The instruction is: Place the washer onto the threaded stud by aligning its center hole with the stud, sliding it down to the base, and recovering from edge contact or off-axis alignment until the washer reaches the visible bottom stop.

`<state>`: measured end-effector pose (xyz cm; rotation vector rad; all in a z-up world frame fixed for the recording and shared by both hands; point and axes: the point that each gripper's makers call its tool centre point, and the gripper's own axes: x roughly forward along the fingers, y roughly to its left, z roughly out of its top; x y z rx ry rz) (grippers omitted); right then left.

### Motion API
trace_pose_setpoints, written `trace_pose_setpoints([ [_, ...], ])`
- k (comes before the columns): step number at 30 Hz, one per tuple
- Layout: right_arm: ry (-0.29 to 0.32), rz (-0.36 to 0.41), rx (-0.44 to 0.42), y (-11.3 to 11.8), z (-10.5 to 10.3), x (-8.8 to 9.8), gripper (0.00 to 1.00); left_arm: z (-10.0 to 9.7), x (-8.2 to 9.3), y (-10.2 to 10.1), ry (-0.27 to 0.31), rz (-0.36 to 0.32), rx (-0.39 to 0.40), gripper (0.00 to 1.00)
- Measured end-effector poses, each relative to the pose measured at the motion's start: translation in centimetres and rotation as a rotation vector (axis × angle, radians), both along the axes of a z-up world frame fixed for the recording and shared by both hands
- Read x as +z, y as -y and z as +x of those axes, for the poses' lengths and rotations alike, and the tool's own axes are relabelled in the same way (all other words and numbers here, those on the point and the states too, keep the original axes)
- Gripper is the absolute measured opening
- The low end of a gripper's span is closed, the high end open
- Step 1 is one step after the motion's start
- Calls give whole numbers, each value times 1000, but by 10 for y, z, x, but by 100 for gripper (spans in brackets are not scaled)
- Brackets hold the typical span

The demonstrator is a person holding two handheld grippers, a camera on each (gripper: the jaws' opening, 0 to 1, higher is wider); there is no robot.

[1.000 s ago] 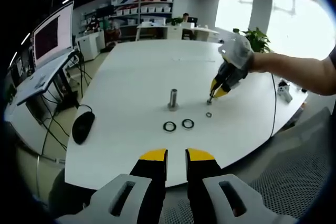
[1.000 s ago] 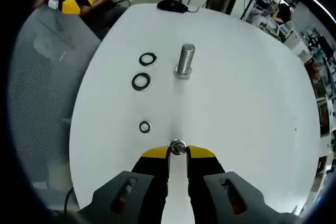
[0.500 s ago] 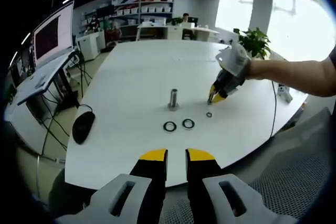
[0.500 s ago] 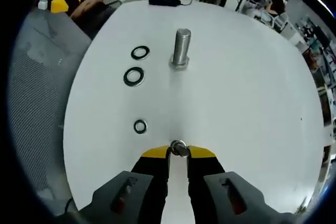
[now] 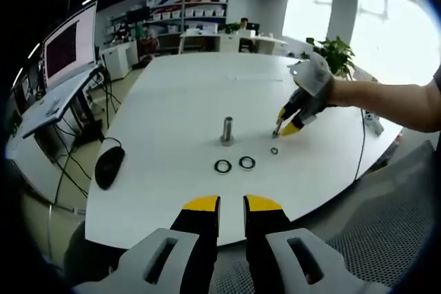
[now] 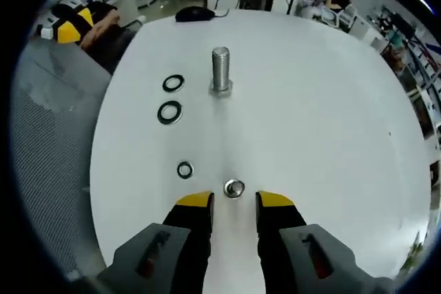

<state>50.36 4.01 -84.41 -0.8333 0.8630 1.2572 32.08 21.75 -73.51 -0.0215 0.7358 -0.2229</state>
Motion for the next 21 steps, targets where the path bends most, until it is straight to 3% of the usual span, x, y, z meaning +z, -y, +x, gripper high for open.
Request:
trace_pose_setpoints([
  [21, -74, 43, -49, 1, -32, -3, 25, 0, -1, 1, -5, 3, -9, 11],
])
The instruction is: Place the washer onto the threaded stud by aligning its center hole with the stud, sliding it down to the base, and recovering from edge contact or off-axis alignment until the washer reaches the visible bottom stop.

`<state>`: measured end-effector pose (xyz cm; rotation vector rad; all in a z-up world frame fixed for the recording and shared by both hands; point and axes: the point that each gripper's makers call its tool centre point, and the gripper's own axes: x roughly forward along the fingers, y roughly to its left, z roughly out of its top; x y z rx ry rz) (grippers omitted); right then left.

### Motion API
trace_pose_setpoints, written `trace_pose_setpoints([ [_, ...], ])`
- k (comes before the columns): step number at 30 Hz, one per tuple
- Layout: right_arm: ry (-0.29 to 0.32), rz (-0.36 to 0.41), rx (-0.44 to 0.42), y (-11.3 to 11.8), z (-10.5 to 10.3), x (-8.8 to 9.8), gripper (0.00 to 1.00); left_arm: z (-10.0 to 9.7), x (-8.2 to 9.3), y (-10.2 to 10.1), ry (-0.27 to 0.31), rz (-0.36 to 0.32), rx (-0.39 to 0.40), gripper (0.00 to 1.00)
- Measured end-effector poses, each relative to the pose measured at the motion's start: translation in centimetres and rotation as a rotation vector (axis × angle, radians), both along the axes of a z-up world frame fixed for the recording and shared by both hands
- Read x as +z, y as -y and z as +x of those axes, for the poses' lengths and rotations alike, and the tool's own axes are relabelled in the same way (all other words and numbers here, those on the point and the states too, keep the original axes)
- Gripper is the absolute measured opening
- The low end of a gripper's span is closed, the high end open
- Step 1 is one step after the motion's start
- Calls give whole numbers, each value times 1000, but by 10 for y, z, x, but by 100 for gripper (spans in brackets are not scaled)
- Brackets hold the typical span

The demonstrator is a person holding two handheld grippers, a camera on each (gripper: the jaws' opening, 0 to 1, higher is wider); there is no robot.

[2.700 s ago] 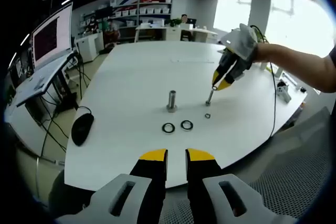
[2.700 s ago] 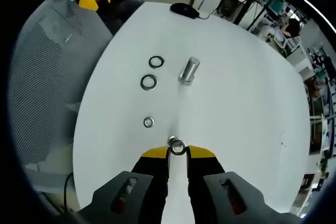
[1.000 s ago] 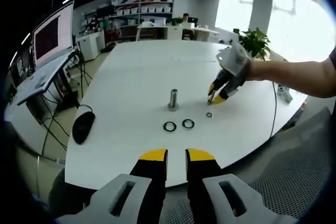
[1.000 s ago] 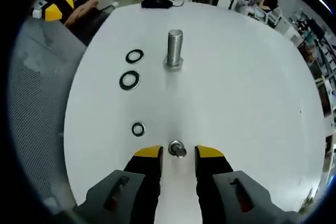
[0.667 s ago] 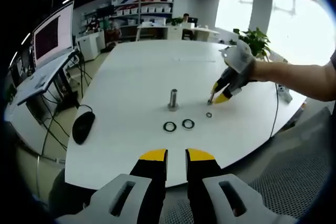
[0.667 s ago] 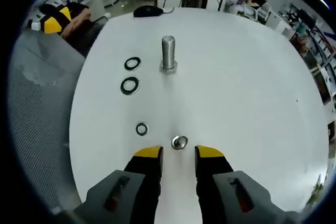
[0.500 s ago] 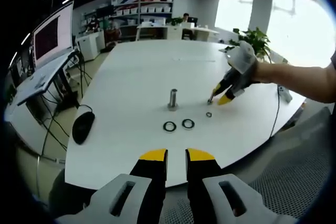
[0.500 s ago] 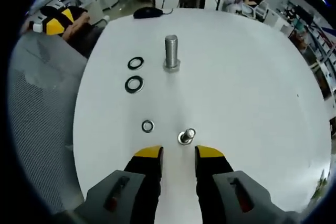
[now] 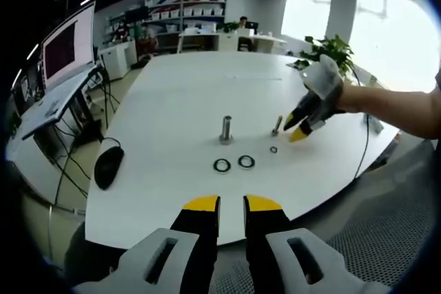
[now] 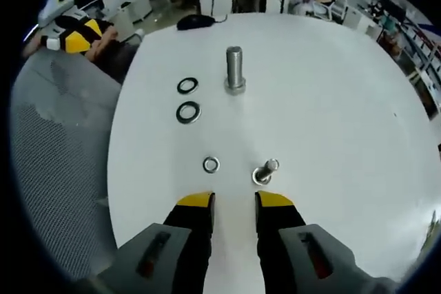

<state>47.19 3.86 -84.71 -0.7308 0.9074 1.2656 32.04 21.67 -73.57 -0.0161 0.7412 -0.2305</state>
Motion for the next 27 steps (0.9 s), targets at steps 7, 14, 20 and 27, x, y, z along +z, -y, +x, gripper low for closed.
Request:
trace_pose_setpoints([
  [7, -18, -8, 26, -8, -12, -6, 25, 0, 0, 0, 4, -2, 0, 11],
  [14, -21, -16, 65, -22, -21, -12, 24, 0, 0, 0, 4, -1, 0, 11],
  [20, -19, -30, 83, -26, -23, -17, 24, 0, 1, 0, 5, -3, 2, 11],
  [27, -11, -29, 85, -30, -22, -19, 24, 0, 0, 0, 5, -2, 5, 11],
])
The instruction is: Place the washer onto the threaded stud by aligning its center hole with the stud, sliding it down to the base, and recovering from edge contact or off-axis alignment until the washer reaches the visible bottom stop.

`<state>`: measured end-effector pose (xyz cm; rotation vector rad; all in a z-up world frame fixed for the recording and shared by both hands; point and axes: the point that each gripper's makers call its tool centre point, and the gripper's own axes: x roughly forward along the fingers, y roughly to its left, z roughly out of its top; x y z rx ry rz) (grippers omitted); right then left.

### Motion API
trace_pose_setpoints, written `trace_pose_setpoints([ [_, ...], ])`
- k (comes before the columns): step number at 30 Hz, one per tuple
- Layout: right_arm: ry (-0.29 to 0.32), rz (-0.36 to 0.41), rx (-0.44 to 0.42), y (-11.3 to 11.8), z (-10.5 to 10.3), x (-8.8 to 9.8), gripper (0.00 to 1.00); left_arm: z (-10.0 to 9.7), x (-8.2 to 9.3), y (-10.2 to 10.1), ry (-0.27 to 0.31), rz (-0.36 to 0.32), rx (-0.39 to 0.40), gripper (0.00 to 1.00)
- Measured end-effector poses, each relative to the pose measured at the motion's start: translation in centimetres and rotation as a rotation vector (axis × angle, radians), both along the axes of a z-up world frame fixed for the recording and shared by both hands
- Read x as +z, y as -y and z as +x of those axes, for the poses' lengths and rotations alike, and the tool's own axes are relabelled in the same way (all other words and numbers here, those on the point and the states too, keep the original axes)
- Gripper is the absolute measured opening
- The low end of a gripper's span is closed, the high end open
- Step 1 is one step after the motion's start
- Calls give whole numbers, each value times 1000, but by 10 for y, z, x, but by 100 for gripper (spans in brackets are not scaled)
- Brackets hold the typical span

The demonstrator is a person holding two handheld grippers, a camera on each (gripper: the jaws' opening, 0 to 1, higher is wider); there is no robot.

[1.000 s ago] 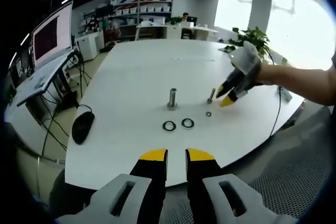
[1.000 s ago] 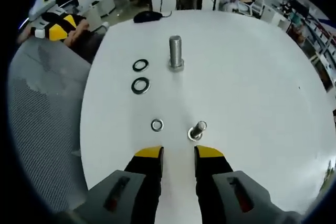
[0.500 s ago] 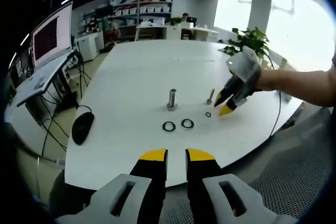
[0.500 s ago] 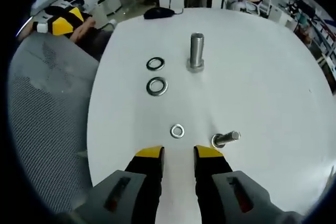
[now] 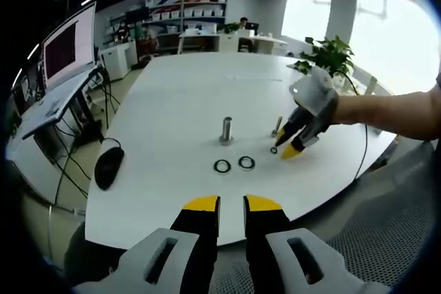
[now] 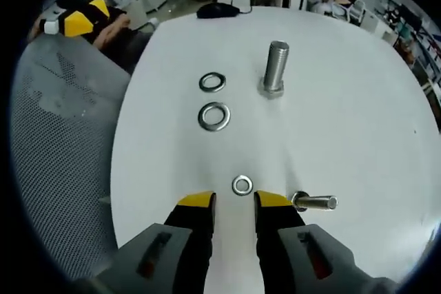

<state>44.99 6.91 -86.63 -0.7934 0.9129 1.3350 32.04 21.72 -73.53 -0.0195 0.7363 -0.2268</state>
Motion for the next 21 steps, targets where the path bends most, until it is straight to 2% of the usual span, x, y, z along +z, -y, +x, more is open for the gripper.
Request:
trace_pose_setpoints([
  [6, 32, 9, 10, -5, 3, -1, 24, 0, 0, 0, -2, 1, 1, 11],
  [11, 35, 24, 10, -8, 3, 0, 22, 0, 0, 0, 0, -1, 2, 11],
  [13, 39, 20, 38, -8, 2, -1, 15, 0, 0, 0, 0, -1, 2, 11],
  [17, 80, 6, 114, -10, -1, -3, 13, 0, 0, 0, -1, 0, 2, 11],
  [20, 89, 12, 99, -11, 2, 0, 12, 0, 0, 0, 1, -1, 3, 11],
  [21, 52, 32, 109, -13, -3, 6, 2, 0, 0, 0, 1, -1, 3, 11],
])
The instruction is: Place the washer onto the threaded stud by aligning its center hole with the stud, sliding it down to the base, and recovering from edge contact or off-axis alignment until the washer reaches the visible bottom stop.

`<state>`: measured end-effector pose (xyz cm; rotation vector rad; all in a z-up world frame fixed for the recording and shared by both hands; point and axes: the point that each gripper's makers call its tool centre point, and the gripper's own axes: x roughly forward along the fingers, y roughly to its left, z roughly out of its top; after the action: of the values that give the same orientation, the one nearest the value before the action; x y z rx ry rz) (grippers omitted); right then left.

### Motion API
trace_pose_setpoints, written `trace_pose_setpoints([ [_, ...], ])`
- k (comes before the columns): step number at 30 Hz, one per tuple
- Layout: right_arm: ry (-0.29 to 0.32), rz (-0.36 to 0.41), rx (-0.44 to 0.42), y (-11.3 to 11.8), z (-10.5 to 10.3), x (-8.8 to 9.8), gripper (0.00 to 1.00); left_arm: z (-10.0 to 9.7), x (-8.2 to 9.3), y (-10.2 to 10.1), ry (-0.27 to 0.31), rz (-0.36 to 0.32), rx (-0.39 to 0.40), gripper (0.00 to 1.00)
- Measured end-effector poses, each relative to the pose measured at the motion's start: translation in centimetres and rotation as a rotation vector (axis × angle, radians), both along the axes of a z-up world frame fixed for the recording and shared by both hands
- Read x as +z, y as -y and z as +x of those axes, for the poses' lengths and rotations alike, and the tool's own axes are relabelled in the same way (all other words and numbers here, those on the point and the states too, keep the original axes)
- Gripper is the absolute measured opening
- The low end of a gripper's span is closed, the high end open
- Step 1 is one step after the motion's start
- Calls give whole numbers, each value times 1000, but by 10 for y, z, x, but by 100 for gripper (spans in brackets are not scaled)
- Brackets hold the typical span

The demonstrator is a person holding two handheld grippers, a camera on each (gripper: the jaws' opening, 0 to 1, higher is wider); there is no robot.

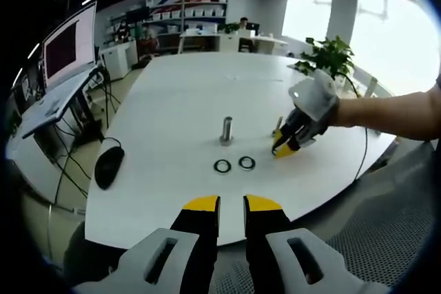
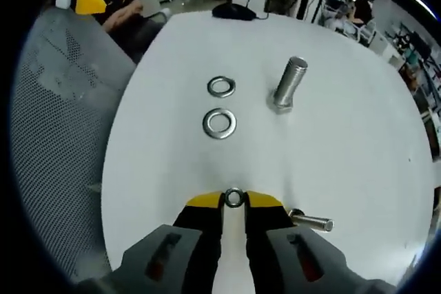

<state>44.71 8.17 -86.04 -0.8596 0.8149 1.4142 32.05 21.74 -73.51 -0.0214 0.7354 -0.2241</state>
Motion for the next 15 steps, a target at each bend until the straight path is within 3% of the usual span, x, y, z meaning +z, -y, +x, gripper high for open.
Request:
trace_pose_setpoints([
  [1, 14, 28, -62, -3, 7, 4, 1, 0, 0, 0, 0, 0, 0, 11],
  [2, -19, 11, -28, -1, 2, 7, 1, 0, 0, 0, 0, 0, 0, 11],
  [5, -13, -17, -2, 3, 2, 5, 1, 0, 0, 0, 1, 0, 1, 11],
  [15, -25, -15, -31, 18, 12, 9, 2, 0, 0, 0, 0, 1, -1, 11],
])
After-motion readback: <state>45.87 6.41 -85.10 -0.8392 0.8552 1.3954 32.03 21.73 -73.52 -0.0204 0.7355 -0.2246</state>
